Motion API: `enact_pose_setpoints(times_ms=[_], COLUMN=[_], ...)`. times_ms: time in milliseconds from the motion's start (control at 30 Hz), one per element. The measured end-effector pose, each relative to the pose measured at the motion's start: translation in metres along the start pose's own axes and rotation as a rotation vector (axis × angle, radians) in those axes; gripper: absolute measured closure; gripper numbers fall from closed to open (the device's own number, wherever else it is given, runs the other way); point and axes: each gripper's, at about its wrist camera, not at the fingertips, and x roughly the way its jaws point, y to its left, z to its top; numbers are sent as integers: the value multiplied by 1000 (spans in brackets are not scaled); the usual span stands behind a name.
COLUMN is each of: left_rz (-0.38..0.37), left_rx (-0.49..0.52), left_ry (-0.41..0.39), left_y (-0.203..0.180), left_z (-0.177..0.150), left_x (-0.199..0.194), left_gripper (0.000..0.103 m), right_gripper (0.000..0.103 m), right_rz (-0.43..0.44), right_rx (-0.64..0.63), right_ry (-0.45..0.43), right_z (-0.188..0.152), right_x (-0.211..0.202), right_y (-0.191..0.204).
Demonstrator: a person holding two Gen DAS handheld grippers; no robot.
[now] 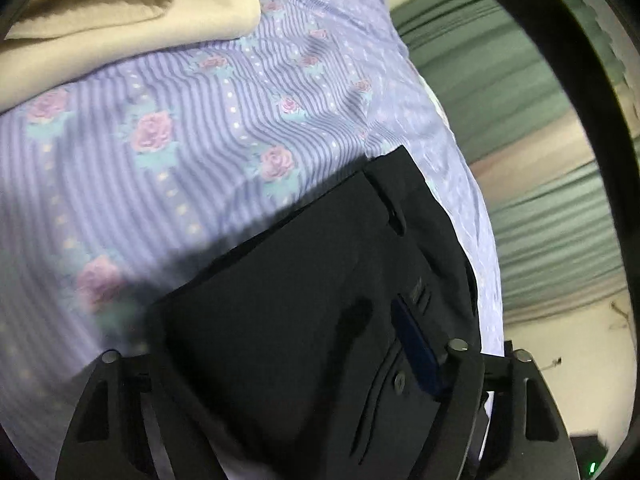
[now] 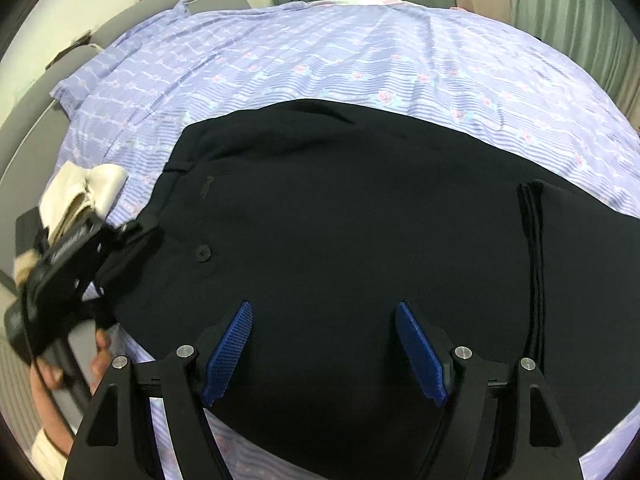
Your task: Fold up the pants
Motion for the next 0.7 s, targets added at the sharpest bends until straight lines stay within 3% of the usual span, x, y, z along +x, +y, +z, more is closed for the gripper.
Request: enact_pose_setpoints(times_ms=[33,67,100,133,200,400,700], left_rz=[24,6,-31,-62,-55,29,-54], left_rx=[-6,-18,-31,-28,40,454,793], left_ry=[-3,-3,-6,-16,-58,-202,-277], left_y=[-3,-2,-4,-9,-31,-157,-320], left_z=[0,2,4,5,4,-27,-108], left_x=[1,-3,-8,-16,-36,-88,-106], left_gripper=[61,66,79,81,82,84,84], right_gripper=[28,28,29,29,30,30,30], right_rz=[0,-4,-6,-4,-3,-29,-149], right_rx=[4,10,17,25,42,101,190], right_ry=[-4,-9,-14,-25,-53,-176,-304], right_z=[-1,-1,-1,-1,0,1,-29], right_x=[-2,-4,-8,-15,-27,-97,-208], right_y=[-2,-3,-6,-10,-18,-63,-172])
